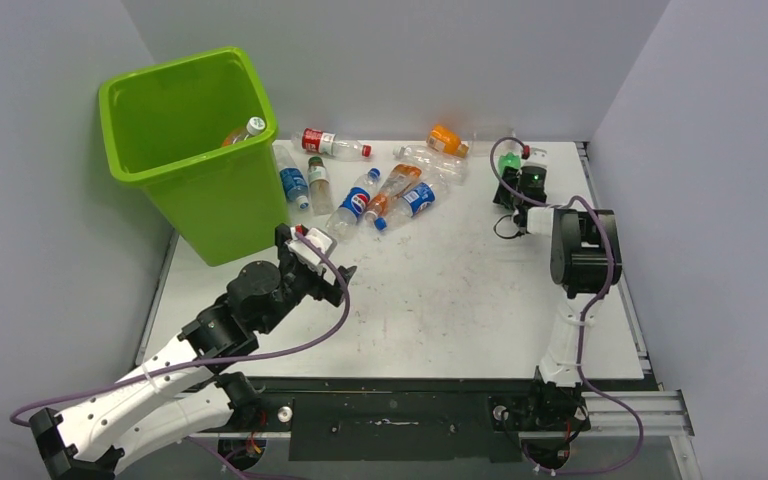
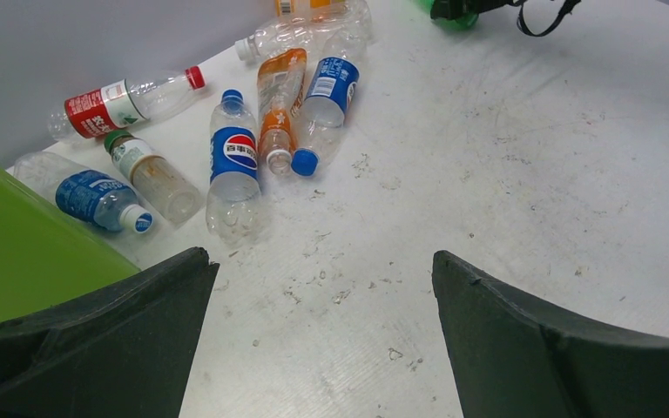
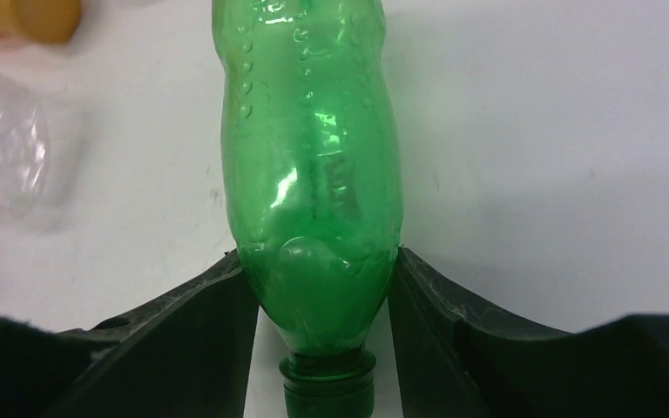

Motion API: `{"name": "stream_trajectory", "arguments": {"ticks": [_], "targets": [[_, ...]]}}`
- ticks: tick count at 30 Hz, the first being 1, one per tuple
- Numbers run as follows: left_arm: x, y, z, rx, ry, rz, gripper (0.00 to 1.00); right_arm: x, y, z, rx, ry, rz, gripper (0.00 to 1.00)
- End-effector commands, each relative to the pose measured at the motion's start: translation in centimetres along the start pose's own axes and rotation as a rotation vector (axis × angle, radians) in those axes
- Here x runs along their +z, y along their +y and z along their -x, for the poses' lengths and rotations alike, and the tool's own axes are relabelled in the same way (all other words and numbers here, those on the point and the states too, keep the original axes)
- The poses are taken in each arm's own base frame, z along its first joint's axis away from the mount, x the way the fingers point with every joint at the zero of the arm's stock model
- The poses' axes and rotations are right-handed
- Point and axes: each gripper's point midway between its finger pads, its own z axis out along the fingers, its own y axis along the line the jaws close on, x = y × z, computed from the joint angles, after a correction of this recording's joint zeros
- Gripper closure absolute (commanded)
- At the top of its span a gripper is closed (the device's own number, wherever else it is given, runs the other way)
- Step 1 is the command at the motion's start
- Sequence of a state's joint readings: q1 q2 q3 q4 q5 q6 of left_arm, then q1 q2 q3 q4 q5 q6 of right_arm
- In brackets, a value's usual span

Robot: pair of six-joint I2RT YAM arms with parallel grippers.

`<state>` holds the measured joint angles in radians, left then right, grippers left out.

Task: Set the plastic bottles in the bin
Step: Pick up the plastic bottle from the corner of the board.

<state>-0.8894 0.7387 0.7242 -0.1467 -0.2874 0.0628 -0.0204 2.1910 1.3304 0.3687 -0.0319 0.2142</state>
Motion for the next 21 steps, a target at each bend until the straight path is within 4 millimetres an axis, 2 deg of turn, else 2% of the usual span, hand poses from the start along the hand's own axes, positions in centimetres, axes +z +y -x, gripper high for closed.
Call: {"name": "stream_trajectory", "arguments": {"ticks": [1, 4, 5, 9, 14, 17, 21], "targets": [[-0.7, 0.2, 2.7, -0.033, -0.08, -0.001, 0.04, -5.2, 3.9, 3.4, 0.055, -0.104, 0.057, 0.94], [-0.9, 0.2, 2.9, -0.041, -0.088, -0.002, 0.04, -8.6, 5.4, 3.7, 0.138, -0.121, 0.065, 0.95], [-0.9, 0.2, 3.0, -0.042, -0.09, -0.003, 0.04, -10.4, 6.1, 4.4, 0.163, -0.139, 0.079, 0.95], [-1.1, 0.1, 3.4, -0.051, -0.115, -0.013, 0.04, -17.0, 9.8, 3.4, 0.228, -0.145, 0.166, 0.95], [-1.5, -1.0, 3.9, -0.073, -0.184, -0.077, 0.04, -25.6, 14.7, -0.1, 0.3, -0.029, 0.431, 0.95], [-2.1, -2.1, 5.0, -0.06, -0.282, -0.144, 0.04, -31.4, 17.4, -1.4, 0.302, 0.082, 0.643, 0.95], [-3.3, -4.4, 5.4, 0.07, -0.378, -0.29, 0.04, -38.8, 19.1, -2.5, 0.238, 0.224, 0.873, 0.95]]}}
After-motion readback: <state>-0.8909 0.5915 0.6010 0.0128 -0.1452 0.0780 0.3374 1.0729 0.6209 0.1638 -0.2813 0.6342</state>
